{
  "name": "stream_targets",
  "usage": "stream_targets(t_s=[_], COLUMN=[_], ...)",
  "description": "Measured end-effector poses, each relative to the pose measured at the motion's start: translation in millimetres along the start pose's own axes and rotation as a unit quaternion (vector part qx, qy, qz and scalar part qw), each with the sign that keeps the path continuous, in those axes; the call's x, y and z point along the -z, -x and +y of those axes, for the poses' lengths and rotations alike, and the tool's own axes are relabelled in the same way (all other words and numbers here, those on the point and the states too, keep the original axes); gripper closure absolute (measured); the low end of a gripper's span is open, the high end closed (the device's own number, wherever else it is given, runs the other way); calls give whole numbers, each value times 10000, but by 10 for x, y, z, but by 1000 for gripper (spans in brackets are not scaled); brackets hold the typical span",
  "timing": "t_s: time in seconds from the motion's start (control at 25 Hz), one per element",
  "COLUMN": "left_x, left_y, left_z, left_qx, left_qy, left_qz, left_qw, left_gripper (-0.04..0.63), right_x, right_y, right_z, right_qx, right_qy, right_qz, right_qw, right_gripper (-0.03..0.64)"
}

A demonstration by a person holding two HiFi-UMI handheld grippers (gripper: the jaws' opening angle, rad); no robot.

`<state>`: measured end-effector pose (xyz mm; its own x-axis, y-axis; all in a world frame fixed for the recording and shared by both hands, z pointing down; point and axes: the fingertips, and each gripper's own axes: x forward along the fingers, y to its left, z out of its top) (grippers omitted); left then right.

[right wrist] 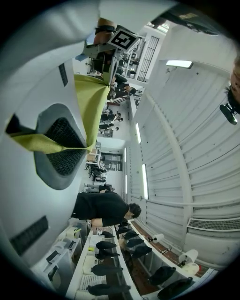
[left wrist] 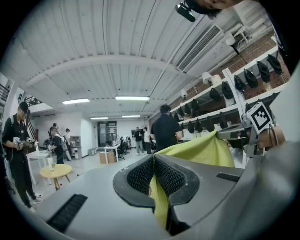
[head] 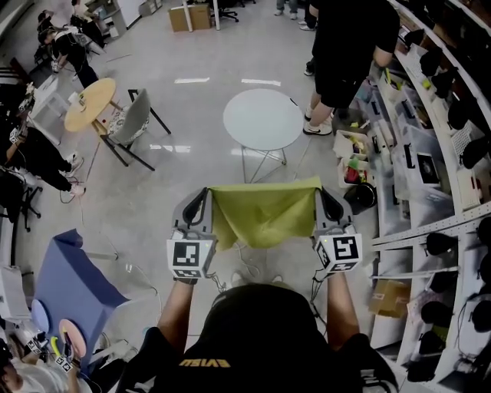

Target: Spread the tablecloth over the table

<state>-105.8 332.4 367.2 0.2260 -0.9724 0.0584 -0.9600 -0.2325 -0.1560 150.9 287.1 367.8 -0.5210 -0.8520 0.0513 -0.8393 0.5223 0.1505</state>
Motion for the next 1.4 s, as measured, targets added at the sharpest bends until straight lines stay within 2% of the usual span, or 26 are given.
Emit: stream_targets(t_s=[0.24,0.4,0.56,0.72,0.88,1.08,1.24,1.4], left_x=[-11,44,69,81,111,40,-9,55], left_y=[21,60,119,187,214,63,-112,-415], left_z=[121,222,332,417,536,635,675,831], left_qx=[60,81,170,209,221,94,80,-32], left_qy=[-69,11,40,200,327,607,556,593], left_qz=[-25,-29,-70,-149,-212,-322,-370,-318], left_qw=[10000,10000,9998,9995,9990,9976,9977,9977], left_gripper=[575,575,575,575,575,575,575,575], right_x=[-19,5,4,-38,-89,-171,-174,-138], right_y=[-53,-86,-117,-141,-153,-278,-448,-737], right_z=[118,233,358,449,562,542,421,343], right_qx=[-150,-86,105,363,564,564,556,146], right_qy=[460,104,25,-321,-295,-177,-202,-320], right_qz=[198,193,177,112,55,33,10,-83], right_qw=[9986,9997,9998,9988,9980,9982,9982,9993], right_gripper=[609,609,609,609,609,609,609,609])
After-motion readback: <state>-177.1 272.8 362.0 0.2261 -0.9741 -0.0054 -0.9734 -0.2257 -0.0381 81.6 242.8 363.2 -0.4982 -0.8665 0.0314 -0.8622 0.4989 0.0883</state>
